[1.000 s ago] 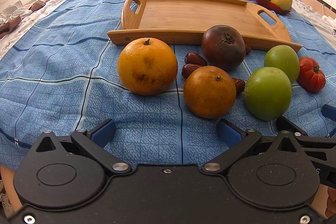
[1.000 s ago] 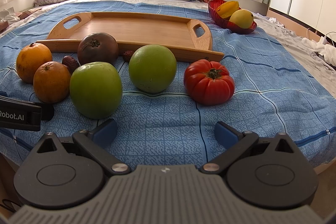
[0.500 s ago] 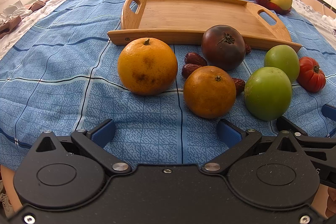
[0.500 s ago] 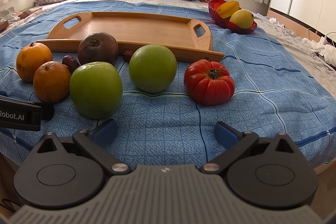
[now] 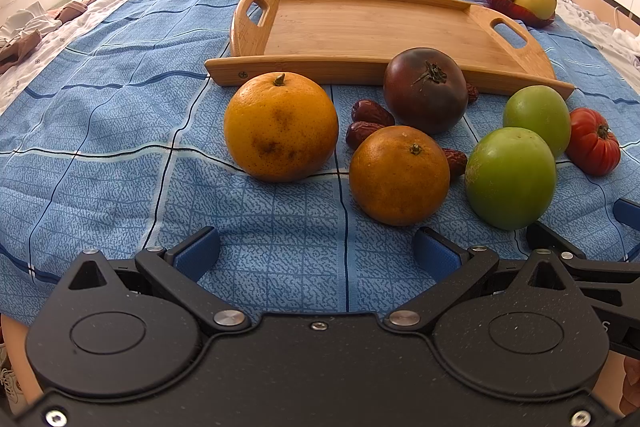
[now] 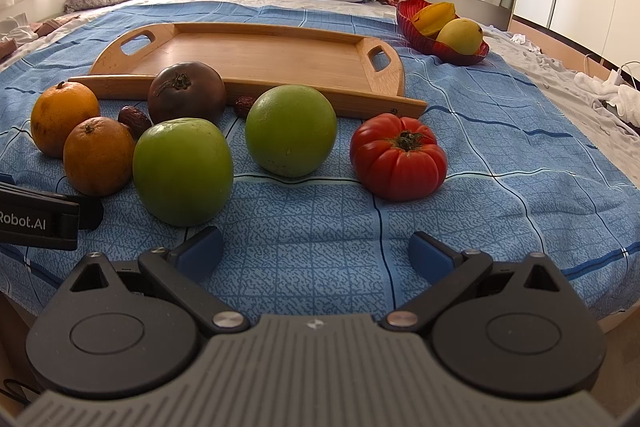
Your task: Organize fruits
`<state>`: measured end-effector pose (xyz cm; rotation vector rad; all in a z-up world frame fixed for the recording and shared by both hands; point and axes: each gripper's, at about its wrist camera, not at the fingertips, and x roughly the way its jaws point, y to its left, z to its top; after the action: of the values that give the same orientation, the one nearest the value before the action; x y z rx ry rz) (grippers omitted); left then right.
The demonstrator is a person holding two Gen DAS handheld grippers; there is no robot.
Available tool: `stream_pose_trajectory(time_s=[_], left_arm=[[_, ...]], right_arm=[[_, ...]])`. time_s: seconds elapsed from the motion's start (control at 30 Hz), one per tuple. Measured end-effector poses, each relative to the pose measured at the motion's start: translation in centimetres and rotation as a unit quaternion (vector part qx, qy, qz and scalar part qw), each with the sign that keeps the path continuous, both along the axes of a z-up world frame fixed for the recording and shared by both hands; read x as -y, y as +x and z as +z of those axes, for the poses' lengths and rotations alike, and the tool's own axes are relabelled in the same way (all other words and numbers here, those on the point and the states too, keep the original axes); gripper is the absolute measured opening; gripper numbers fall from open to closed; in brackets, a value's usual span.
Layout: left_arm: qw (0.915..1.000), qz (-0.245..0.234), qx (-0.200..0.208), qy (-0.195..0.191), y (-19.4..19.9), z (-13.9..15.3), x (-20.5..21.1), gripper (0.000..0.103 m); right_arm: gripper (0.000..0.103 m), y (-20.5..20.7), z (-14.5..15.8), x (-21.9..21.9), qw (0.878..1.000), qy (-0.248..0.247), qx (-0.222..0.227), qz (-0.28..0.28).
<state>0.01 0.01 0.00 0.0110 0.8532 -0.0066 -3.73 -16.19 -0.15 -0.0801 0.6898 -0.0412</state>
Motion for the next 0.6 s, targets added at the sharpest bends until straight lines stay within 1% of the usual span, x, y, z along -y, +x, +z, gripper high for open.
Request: stream_pose_trajectory(time_s=[0.6], left_arm=[[1.0, 0.001, 0.0, 0.0, 0.0, 0.01, -0.02, 0.103]], right_arm=[[0.103, -0.01, 0.06, -0.01, 1.0, 0.006, 0.004, -0.001]])
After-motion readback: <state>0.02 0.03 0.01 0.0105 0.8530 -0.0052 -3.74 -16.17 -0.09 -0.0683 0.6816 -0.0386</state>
